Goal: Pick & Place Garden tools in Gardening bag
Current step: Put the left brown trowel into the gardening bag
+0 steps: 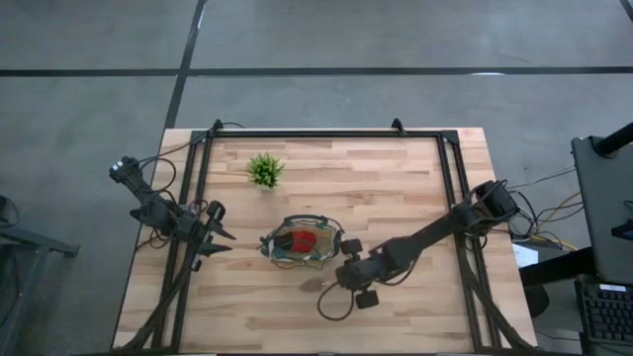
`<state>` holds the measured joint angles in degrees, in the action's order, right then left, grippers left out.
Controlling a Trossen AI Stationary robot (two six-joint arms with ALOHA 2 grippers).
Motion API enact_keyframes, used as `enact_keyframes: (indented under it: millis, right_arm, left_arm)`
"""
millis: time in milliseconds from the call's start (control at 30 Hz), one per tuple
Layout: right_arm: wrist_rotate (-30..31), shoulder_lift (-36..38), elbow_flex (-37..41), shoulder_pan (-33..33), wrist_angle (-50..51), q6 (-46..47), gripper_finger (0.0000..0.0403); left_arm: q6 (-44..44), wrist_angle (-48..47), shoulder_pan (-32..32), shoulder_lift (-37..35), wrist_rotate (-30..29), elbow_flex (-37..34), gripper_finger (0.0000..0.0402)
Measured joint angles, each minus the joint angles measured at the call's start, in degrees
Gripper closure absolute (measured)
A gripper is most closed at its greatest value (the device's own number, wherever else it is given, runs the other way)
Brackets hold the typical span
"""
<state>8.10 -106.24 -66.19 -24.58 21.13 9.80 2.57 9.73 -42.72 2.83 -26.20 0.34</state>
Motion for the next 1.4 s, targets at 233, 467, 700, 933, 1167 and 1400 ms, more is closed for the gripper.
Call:
enact_keyframes:
  millis: [233, 467, 700, 933, 1167, 1400]
  right_arm:
    - [-2.6, 0.0, -11.1, 0.0, 18.3, 6.3, 0.0337]
    - [-10.4, 0.0, -21.1, 1.3, 31.8, 15.4, 0.0337]
    - [-17.6, 0.1, -29.4, 3.9, 39.8, 21.5, 0.0337]
    - [-20.5, 0.1, -34.7, 7.9, 48.3, 29.0, 0.0337]
    - [-23.1, 0.1, -35.7, 10.9, 50.6, 32.3, 0.0337]
    - [-24.0, -0.7, -35.7, 12.2, 50.5, 32.3, 0.0337]
  left_arm:
    - [0.0, 0.1, 0.0, 0.0, 0.0, 0.0, 0.0278]
    - [0.0, 0.1, 0.0, 0.0, 0.0, 0.0, 0.0278]
    - [0.0, 0.1, 0.0, 0.0, 0.0, 0.0, 0.0278]
    - [0.0, 0.1, 0.0, 0.0, 0.0, 0.0, 0.0278]
    - [0.0, 0.0, 0.0, 0.0, 0.0, 0.0, 0.0278]
    - [0.0, 0.0, 0.0, 0.0, 0.0, 0.0, 0.0278]
